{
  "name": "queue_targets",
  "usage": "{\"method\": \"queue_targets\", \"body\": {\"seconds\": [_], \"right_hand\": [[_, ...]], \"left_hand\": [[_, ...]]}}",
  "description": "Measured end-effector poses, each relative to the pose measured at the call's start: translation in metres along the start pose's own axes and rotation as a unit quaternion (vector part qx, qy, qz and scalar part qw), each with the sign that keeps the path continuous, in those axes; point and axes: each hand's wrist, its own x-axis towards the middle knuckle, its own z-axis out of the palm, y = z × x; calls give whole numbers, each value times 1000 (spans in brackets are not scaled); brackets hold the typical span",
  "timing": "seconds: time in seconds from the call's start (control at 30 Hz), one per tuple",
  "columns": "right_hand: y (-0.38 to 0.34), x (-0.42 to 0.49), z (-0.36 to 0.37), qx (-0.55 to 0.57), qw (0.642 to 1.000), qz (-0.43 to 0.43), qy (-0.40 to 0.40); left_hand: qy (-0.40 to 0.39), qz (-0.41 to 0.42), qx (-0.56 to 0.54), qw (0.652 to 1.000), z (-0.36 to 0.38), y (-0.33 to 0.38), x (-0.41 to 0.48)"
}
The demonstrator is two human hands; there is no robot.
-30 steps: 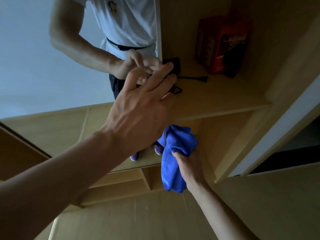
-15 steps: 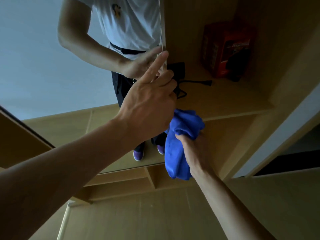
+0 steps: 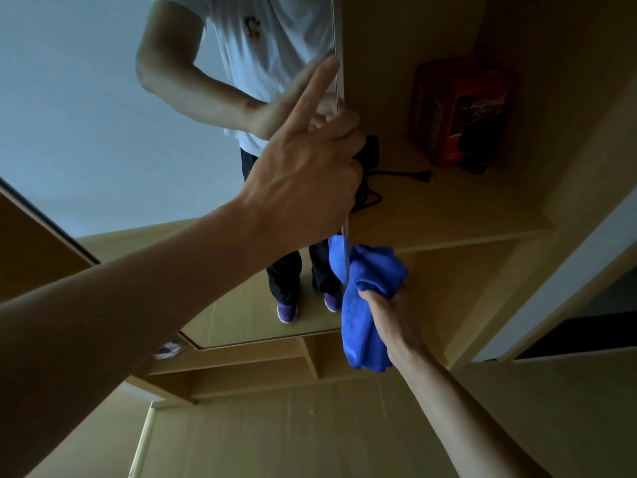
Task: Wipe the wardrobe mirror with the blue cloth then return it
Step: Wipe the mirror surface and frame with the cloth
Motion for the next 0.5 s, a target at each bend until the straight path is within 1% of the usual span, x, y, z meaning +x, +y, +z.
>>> {"method": "queue_targets", "body": {"seconds": [0.03, 0.07, 0.13, 0.2, 0.23, 0.27, 0.3, 0.33, 0.37, 0.4, 0.43, 0.47, 0.5], "right_hand": [[-11, -2, 0, 4, 1000, -13, -7], [-23, -3, 0, 18, 999, -31, -15], [-43, -5, -3, 49, 996, -69, -32], [-57, -7, -7, 46, 992, -103, -48], [-59, -7, -9, 41, 992, -110, -55], [-59, -7, -10, 40, 991, -110, -57], [-56, -7, -11, 39, 993, -103, -51], [-50, -5, -12, 32, 994, -98, -39], [-44, -3, -12, 17, 995, -90, -30], [-37, 0, -11, -1, 996, -85, -24], [-32, 1, -10, -14, 997, -73, -21], [-29, 4, -10, -24, 998, -55, -18], [-27, 5, -9, -33, 999, -31, -16]], "left_hand": [[-12, -27, -98, 995, -9, -11, -5], [-14, -52, -153, 987, -16, -11, -2], [-63, -132, -251, 957, -16, -12, 9], [-67, -148, -223, 961, -16, -29, 16], [-43, -134, -203, 969, -15, -42, 12], [-3, -141, -104, 985, -19, -46, 17], [-11, -123, -90, 988, -27, -47, 18], [-41, -114, -84, 989, -25, -35, 21], [-31, -84, -112, 990, -28, -36, 17], [-40, -91, -116, 988, -30, -31, 16], [21, -121, -170, 978, -28, -32, 13], [62, -124, -126, 982, -29, -29, 13], [70, -131, -135, 980, -31, -22, 14]]}}
